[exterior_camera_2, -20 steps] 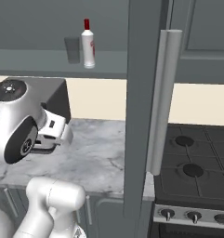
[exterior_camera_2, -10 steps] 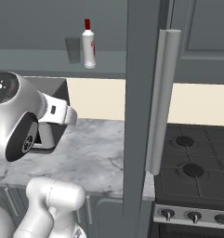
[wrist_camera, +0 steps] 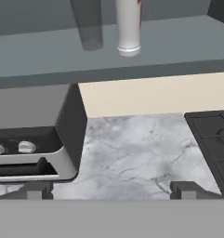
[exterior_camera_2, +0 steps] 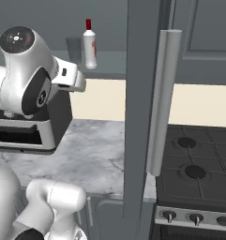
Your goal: There is a bowl on the dining counter. Grab a lemon wedge from the fridge and place it in the bowl. Then get the liquor bottle and glass cup from the cabinet and place them next to the bowl.
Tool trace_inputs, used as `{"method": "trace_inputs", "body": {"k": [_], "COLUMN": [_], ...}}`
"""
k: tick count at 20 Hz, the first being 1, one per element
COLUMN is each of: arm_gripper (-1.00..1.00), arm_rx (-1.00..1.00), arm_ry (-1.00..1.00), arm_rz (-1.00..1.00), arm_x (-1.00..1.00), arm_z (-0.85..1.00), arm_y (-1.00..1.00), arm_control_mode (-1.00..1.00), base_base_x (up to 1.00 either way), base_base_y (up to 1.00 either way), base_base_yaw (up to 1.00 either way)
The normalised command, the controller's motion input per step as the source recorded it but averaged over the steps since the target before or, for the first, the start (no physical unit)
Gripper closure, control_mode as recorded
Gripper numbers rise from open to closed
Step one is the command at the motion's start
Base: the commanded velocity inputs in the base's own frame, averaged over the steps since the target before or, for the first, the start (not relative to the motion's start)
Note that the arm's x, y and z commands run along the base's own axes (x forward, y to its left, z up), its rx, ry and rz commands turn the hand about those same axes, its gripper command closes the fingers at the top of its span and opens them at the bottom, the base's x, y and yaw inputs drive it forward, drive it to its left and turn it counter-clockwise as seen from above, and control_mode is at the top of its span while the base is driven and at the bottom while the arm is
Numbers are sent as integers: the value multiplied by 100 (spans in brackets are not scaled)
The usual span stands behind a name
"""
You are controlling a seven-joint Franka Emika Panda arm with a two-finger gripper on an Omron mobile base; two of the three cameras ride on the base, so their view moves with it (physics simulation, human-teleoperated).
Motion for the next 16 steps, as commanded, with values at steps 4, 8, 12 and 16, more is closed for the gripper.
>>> {"method": "trace_inputs", "body": {"k": [4, 8, 12, 16], "arm_gripper": [-100, -100, -100, -100], "arm_rx": [0, 0, 0, 0], "arm_ry": [-6, -11, -14, -10], "arm_rz": [0, 0, 0, 0], "arm_x": [63, 61, 54, 61], "arm_z": [21, 8, 4, 18], "arm_y": [0, 0, 0, 0], "arm_control_mode": [-100, -100, -100, -100], "base_base_x": [0, 0, 0, 0], "base_base_y": [0, 0, 0, 0], "base_base_yaw": [0, 0, 0, 0]}}
